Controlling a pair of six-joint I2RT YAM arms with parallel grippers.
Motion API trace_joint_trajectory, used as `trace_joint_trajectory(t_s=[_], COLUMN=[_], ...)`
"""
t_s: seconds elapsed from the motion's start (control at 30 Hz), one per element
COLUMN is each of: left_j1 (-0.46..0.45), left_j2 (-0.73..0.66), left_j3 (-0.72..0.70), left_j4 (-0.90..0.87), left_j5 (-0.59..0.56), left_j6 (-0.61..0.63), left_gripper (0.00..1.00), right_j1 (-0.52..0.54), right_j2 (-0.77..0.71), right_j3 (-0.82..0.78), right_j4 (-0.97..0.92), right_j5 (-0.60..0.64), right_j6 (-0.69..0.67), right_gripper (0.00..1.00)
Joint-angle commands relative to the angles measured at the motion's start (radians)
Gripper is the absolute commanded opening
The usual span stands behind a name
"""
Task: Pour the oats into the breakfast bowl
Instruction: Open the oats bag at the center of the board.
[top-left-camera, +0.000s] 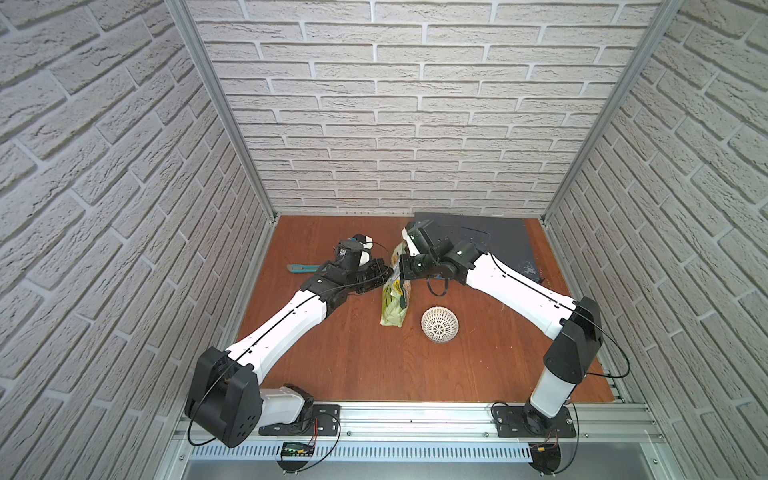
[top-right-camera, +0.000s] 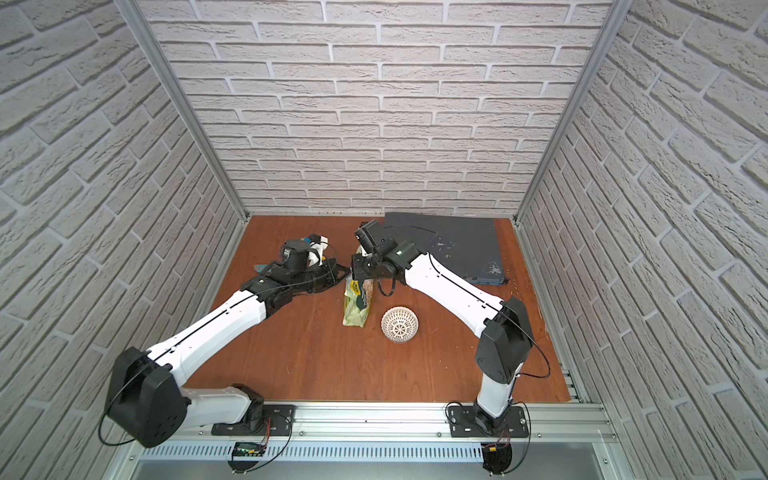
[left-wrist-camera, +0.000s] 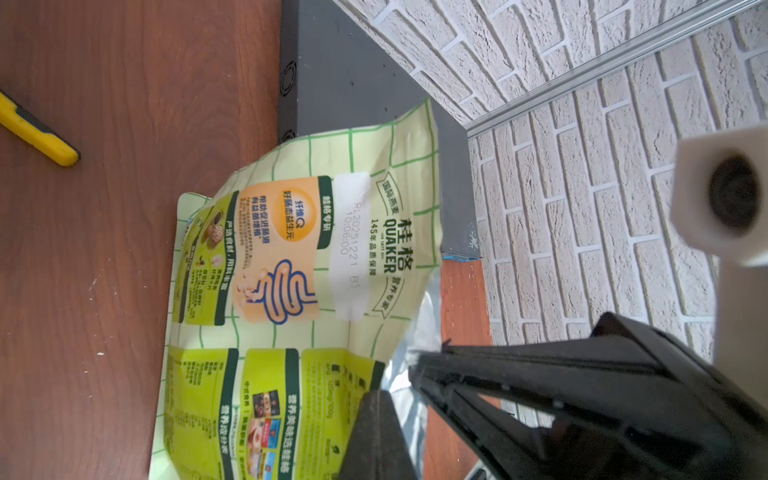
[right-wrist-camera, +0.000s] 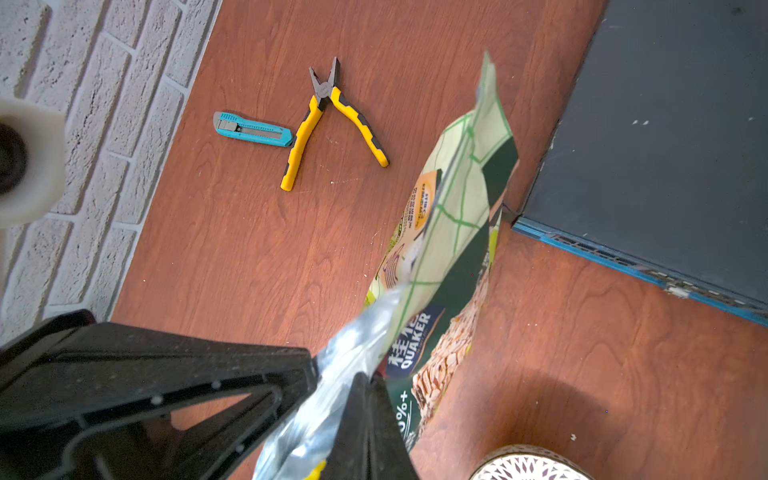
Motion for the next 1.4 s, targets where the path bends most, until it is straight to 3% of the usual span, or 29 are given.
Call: trace_joint_trajectory(t_s=[0.0, 0.17, 0.3, 0.37, 0.47, 0.63, 0.73, 1.0, 1.13, 1.37], left_j1=[0.034, 0.035, 0.036, 0.036, 0.043, 0.058, 0.058, 0.041, 0.026, 0.019], left_j2=[-0.042, -0.061, -0.065, -0.062, -0.060, -0.054, -0.037, 0.037, 0.081, 0.136], left_j3=[0.017, 0.016, 0.031, 0.051, 0.070, 0.063, 0.074, 0.093, 0.121, 0.136], left_j4=[-0.069, -0.088, -0.070, -0.068, -0.067, -0.020, -0.017, -0.033, -0.069, -0.066], left_j5=[-0.148, -0.158, -0.087, -0.028, 0.064, 0.161, 0.202, 0.242, 0.209, 0.206], left_j6=[0.036, 0.045, 0.062, 0.066, 0.054, 0.000, -0.003, 0.035, 0.063, 0.075], left_gripper=[0.00, 0.00, 0.00, 0.17, 0.33, 0.50, 0.55, 0.55, 0.52, 0.40], right_j1=[-0.027, -0.026, -0.027, -0.030, -0.045, -0.079, -0.092, -0.097, -0.097, -0.097], right_j2=[-0.014, -0.011, -0.045, -0.060, -0.094, -0.140, -0.156, -0.162, -0.161, -0.164], right_j3=[0.053, 0.072, 0.015, -0.025, -0.131, -0.290, -0.345, -0.353, -0.348, -0.343], right_j4=[-0.116, -0.146, -0.037, 0.033, 0.166, 0.390, 0.463, 0.437, 0.425, 0.406], right_j5=[0.144, 0.153, -0.008, -0.087, -0.196, -0.317, -0.346, -0.322, -0.317, -0.308], right_j6=[-0.063, -0.095, -0.078, -0.041, 0.047, 0.184, 0.230, 0.219, 0.209, 0.195], right_gripper=[0.03, 0.03, 0.03, 0.03, 0.03, 0.03, 0.03, 0.03, 0.03, 0.03])
